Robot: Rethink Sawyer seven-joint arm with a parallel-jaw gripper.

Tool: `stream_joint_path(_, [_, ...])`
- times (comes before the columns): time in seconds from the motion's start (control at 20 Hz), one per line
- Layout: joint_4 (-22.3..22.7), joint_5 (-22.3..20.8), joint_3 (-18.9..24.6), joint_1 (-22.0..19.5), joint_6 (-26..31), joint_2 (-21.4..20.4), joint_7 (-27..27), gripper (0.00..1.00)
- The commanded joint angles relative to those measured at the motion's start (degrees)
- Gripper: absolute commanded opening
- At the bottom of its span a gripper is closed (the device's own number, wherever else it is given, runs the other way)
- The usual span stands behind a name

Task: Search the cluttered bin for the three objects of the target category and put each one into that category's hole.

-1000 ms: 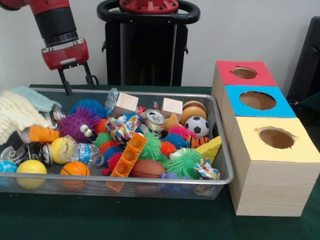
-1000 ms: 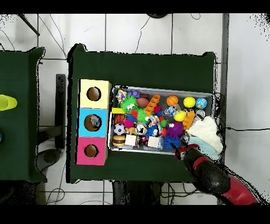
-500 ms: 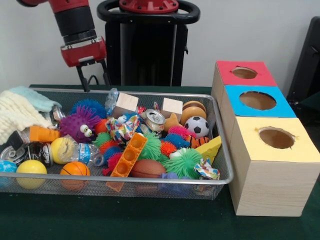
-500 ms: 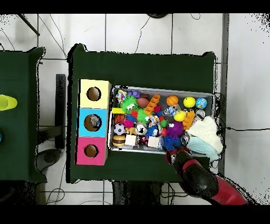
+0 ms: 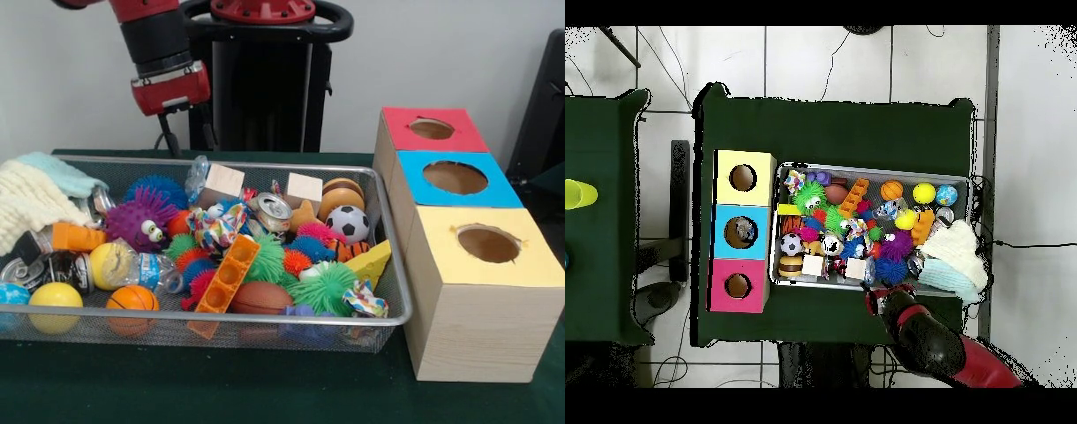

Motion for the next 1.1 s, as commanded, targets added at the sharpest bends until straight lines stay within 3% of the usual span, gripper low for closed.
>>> stream_joint_path(0.05, [-4.53,4.52,1.75,-5.95,2.21,-3.13,12.66,1.0])
stream_joint_path(0.4, [-7.99,2.19,0.55,-6.94,-2.69,0.67,11.54,1.0])
stream_joint_path(0.6, [-6.88,2.14,-1.44,-4.19,-5.92,0.58,13.45,1.0])
stream_joint_path(1.1, [-5.38,3.33,-0.95,-3.69,-3.46,-1.61,13.75,1.0])
